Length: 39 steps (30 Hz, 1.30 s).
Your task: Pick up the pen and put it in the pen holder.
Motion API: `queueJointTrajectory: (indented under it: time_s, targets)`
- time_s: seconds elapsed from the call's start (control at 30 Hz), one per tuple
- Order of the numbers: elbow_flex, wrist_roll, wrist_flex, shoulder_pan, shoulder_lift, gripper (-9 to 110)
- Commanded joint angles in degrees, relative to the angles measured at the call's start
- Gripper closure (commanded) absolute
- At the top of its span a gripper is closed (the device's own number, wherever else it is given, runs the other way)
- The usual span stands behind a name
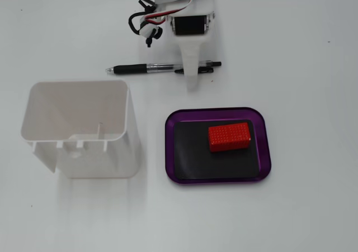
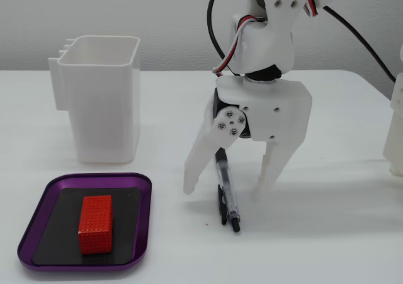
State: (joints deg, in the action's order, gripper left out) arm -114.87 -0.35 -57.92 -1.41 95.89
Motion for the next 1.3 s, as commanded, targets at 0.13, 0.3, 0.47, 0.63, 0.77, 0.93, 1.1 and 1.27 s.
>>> queueJointTrajectory:
  time_s: [0.13, 0.3, 0.47, 0.63, 0.77, 0.93, 1.1, 1.27]
  targets:
    - [-3.7, -4.9, 3.6, 0.0, 0.3, 77]
    - [-6.8, -6.7, 7.6, 3.1, 0.3, 89]
    - [-6.2, -6.8, 8.2, 8.2, 0.3, 92]
    - [-5.9, -8.8, 8.2, 11.4, 0.3, 92]
    - [-6.0, -9.6, 7.9, 11.6, 0.3, 92]
    - [-6.8, -9.7, 8.2, 10.9, 0.3, 93]
    - [-6.8, -9.7, 7.7, 10.7, 0.3, 102]
    - [-6.5, -9.6, 6.4, 10.5, 1.3, 102]
